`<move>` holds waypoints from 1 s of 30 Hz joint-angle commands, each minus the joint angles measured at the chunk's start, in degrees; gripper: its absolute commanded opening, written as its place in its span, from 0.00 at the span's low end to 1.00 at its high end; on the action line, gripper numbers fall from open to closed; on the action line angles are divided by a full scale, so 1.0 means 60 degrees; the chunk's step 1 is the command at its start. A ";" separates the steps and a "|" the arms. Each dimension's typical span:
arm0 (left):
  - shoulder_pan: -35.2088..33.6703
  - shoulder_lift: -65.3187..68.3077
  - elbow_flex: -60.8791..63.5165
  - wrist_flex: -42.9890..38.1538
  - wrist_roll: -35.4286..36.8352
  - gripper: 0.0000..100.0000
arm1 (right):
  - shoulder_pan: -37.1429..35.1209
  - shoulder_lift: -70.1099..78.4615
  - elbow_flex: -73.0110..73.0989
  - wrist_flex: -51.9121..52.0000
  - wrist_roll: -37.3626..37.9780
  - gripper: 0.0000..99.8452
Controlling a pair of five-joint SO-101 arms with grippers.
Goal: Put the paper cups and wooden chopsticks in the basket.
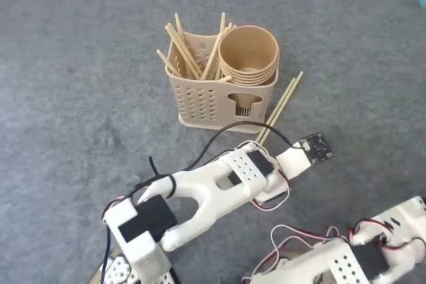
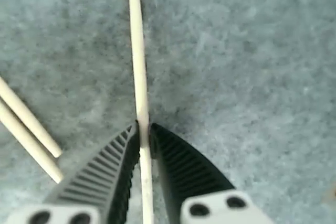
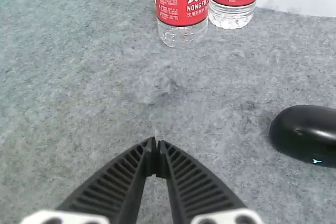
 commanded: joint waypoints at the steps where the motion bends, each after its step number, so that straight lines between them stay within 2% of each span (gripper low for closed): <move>1: -0.0015 -0.0967 -0.0212 0.0513 0.0044 0.01 | 0.0095 -0.0051 0.0176 -0.0125 0.0132 0.01; 12: -0.0088 -0.6256 -0.0154 0.2784 0.0044 0.01 | -0.0256 -0.0139 0.0176 0.0916 0.0132 0.01; 18: -0.0396 -0.8835 -0.0227 0.2945 0.0059 0.01 | -0.0256 -0.0125 0.0176 0.0916 0.0132 0.01; 21: -0.0806 -1.0212 -0.0198 0.2051 0.0059 0.01 | -0.0256 -0.0066 0.0176 0.0930 0.0147 0.01; 25: -0.1875 -1.1766 -0.0139 0.0088 0.0059 0.01 | -0.0256 -0.0139 0.0176 0.1165 0.0147 0.01; 30: -0.3634 -1.2015 -0.0491 -0.1553 0.0059 0.01 | -0.0447 -0.0066 0.0176 0.1253 0.0147 0.01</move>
